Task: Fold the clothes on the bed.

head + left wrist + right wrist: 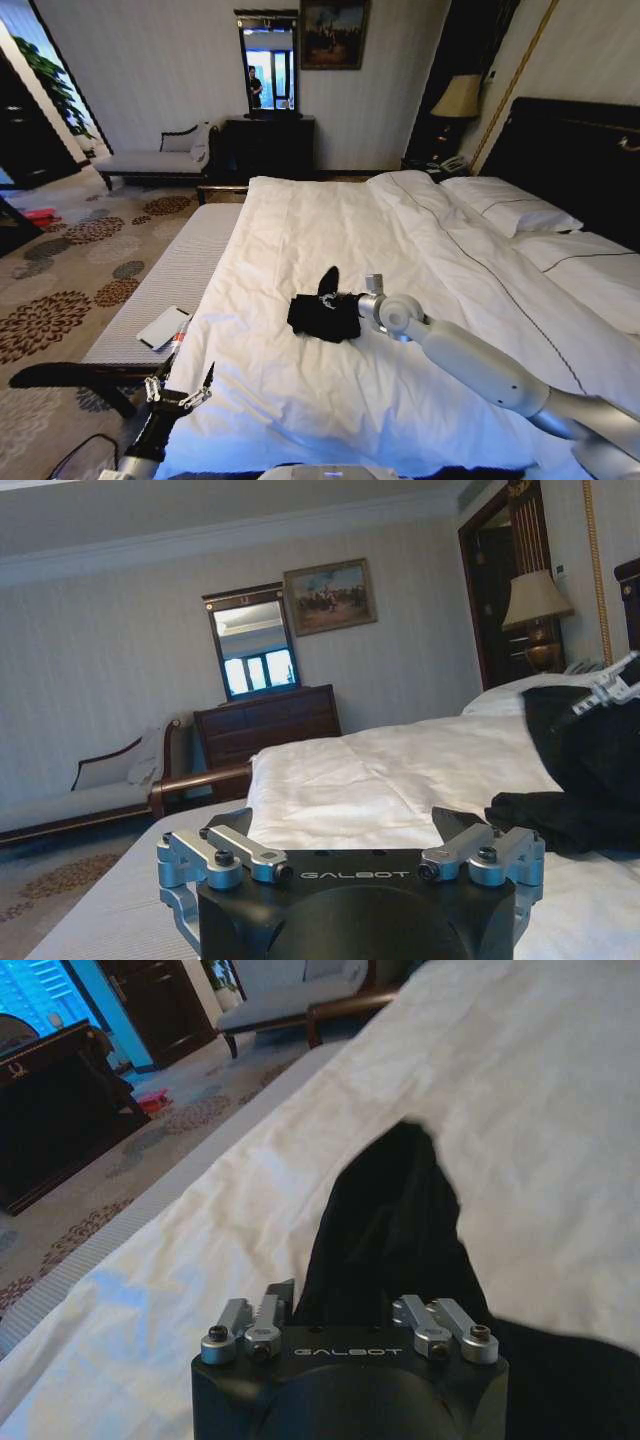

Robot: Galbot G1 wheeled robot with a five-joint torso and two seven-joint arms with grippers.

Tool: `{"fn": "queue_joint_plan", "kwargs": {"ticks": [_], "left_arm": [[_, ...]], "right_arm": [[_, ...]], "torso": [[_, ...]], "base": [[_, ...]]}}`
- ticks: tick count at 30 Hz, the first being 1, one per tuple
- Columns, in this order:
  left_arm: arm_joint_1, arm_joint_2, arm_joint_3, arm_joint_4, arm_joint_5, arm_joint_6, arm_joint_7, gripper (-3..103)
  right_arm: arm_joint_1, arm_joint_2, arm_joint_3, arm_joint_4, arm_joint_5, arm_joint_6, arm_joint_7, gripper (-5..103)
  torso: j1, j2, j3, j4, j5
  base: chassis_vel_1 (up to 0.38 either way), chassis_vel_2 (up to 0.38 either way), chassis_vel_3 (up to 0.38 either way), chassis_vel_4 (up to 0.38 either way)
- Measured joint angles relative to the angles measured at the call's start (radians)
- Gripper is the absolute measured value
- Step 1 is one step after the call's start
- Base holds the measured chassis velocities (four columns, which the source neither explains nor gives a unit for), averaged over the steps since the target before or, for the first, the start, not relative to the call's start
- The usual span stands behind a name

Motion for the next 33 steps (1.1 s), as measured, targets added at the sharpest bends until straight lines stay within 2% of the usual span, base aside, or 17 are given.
{"fn": "queue_joint_plan", "kwargs": {"ticks": [4, 5, 7, 10, 13, 14, 16, 19, 20, 23, 26, 29, 33], "left_arm": [[0.000, 0.000, 0.000, 0.000, 0.000, 0.000, 0.000, 100], [0.000, 0.000, 0.000, 0.000, 0.000, 0.000, 0.000, 100], [0.000, 0.000, 0.000, 0.000, 0.000, 0.000, 0.000, 100], [0.000, 0.000, 0.000, 0.000, 0.000, 0.000, 0.000, 100], [0.000, 0.000, 0.000, 0.000, 0.000, 0.000, 0.000, 100], [0.000, 0.000, 0.000, 0.000, 0.000, 0.000, 0.000, 100], [0.000, 0.000, 0.000, 0.000, 0.000, 0.000, 0.000, 100], [0.000, 0.000, 0.000, 0.000, 0.000, 0.000, 0.000, 100], [0.000, 0.000, 0.000, 0.000, 0.000, 0.000, 0.000, 100], [0.000, 0.000, 0.000, 0.000, 0.000, 0.000, 0.000, 100], [0.000, 0.000, 0.000, 0.000, 0.000, 0.000, 0.000, 100], [0.000, 0.000, 0.000, 0.000, 0.000, 0.000, 0.000, 100], [0.000, 0.000, 0.000, 0.000, 0.000, 0.000, 0.000, 100]], "right_arm": [[0.028, 0.004, -0.016, 0.011, 0.003, 0.014, 0.009, 62], [0.028, 0.004, -0.016, 0.011, 0.003, 0.014, 0.009, 62], [0.029, 0.001, -0.009, 0.028, 0.011, 0.019, 0.009, 73], [0.006, -0.003, 0.034, 0.049, 0.015, 0.031, 0.005, 79], [-0.078, -0.009, 0.125, 0.050, -0.048, 0.076, -0.021, 95], [-0.078, -0.009, 0.125, 0.050, -0.048, 0.076, -0.021, 95], [-0.133, 0.005, 0.162, 0.009, -0.162, 0.140, -0.046, 100], [-0.190, 0.054, 0.177, -0.070, -0.330, 0.230, -0.066, 100], [-0.190, 0.054, 0.177, -0.070, -0.330, 0.230, -0.066, 100], [-0.224, 0.106, 0.162, -0.123, -0.438, 0.295, -0.078, 100], [-0.232, 0.129, 0.147, -0.139, -0.477, 0.311, -0.082, 100], [-0.237, 0.188, 0.096, -0.196, -0.561, 0.342, -0.096, 100], [-0.223, 0.230, 0.060, -0.254, -0.586, 0.362, -0.107, 100]], "torso": [[0.000, 0.000, 0.000, 0.0000, 0.0001], [0.000, 0.000, 0.000, 0.0000, 0.0001], [0.000, 0.000, 0.000, -0.0001, 0.0003], [0.000, 0.000, 0.000, 0.0002, 0.0000], [0.000, 0.000, 0.000, -0.0005, 0.0000], [0.000, 0.000, 0.000, -0.0005, 0.0000], [0.000, 0.000, 0.000, -0.0007, 0.0001], [0.000, 0.000, 0.000, -0.0001, 0.0005], [0.000, 0.000, 0.000, -0.0001, 0.0005], [0.000, 0.000, 0.000, 0.0000, 0.0001], [0.000, 0.000, 0.000, -0.0001, 0.0000], [0.000, 0.000, 0.000, 0.0000, 0.0000], [0.000, 0.000, 0.000, -0.0001, 0.0000]], "base": [[0.000, 0.000, 0.000, 0.000], [0.000, 0.000, 0.000, 0.000], [0.000, 0.000, 0.000, 0.000], [0.000, 0.000, 0.000, 0.000], [0.000, 0.000, 0.000, 0.000], [0.000, 0.000, 0.000, 0.000], [0.000, 0.000, 0.000, 0.000], [0.000, 0.000, 0.000, 0.000], [0.000, 0.000, 0.000, 0.000], [0.000, 0.000, 0.000, 0.000], [0.000, 0.000, 0.000, 0.000], [0.000, 0.000, 0.000, 0.000], [0.000, 0.000, 0.000, 0.000]]}}
